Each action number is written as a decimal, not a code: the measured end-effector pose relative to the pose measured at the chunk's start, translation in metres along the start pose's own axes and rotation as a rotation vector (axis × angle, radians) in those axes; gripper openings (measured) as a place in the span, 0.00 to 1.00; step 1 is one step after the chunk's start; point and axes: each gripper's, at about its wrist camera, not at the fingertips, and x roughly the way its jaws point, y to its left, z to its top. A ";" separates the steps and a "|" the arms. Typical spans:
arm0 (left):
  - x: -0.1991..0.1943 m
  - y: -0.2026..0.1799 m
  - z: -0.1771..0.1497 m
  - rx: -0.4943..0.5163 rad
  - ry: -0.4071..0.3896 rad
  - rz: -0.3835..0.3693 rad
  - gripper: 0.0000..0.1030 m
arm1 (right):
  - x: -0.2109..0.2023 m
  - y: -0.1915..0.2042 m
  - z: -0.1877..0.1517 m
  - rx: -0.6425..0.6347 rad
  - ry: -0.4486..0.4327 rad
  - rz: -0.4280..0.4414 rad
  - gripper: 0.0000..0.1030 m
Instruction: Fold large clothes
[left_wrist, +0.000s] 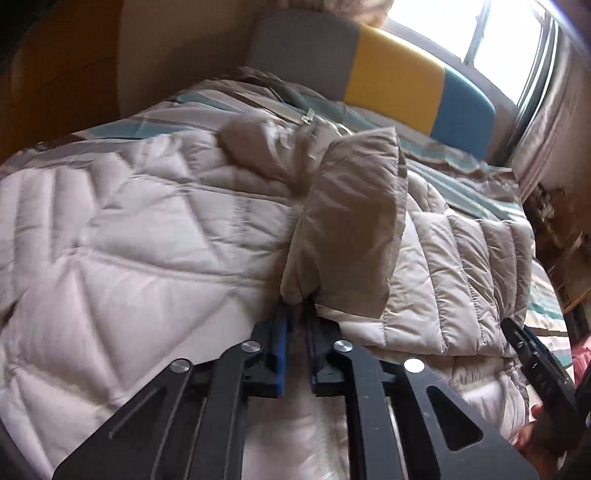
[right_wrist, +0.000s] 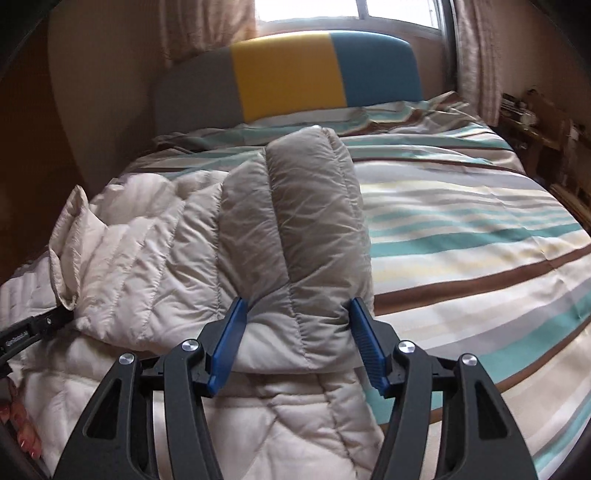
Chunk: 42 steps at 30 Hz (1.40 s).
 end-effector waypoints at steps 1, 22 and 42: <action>-0.008 0.008 -0.004 -0.018 -0.013 -0.002 0.08 | -0.006 0.000 0.002 -0.004 -0.017 0.017 0.55; -0.101 0.039 -0.027 -0.131 -0.268 0.053 0.54 | 0.075 0.016 0.026 -0.120 0.119 -0.098 0.35; 0.036 0.013 0.012 0.125 -0.031 0.207 0.66 | 0.042 0.003 0.056 0.011 0.029 0.051 0.37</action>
